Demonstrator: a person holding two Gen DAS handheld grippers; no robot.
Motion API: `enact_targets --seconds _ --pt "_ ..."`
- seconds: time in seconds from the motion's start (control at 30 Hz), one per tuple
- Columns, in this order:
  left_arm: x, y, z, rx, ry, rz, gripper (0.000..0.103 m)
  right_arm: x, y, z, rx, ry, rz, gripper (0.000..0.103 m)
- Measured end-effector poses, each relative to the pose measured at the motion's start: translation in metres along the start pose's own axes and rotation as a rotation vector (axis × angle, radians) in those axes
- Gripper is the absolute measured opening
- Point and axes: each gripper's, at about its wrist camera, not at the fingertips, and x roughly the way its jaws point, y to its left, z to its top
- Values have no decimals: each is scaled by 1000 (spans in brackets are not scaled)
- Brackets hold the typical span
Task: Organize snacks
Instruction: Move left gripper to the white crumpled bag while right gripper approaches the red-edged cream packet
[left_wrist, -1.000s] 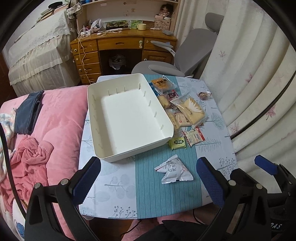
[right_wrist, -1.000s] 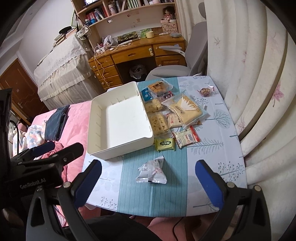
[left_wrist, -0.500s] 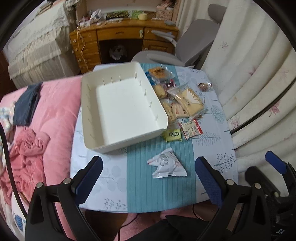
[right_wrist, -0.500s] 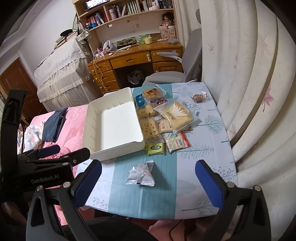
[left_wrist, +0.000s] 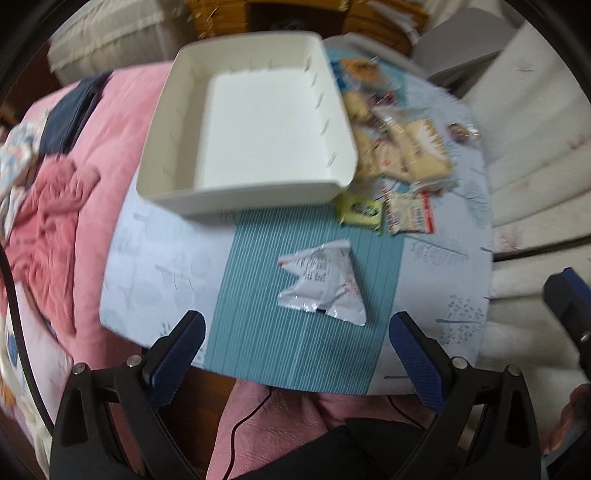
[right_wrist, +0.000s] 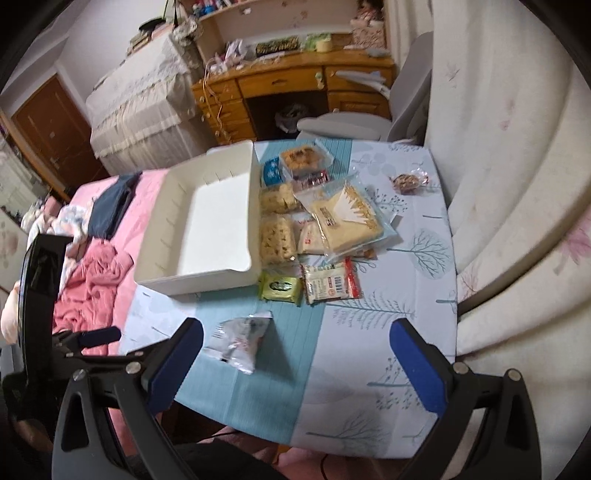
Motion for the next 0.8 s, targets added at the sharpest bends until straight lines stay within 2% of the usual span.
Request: enact_targets --seconds 0.17,0.27,0.43,0.67,0.73,0.8 --pt "35 -6 1 -88 57 39 100 43 -21 8 -41 54 49 102" --pt "58 -9 6 -142 91 51 100 80 -36 10 -50 116 65 102" --pt "91 -12 13 -200 141 76 100 135 -54 8 -48 198 57 101" --pt "131 -20 24 -236 234 102 100 194 -63 5 -95 244 21 101" --pt "140 -23 27 -238 251 122 100 207 -60 6 -120 247 23 94" --pt "147 -25 29 -246 262 137 100 217 -56 6 -155 250 21 93"
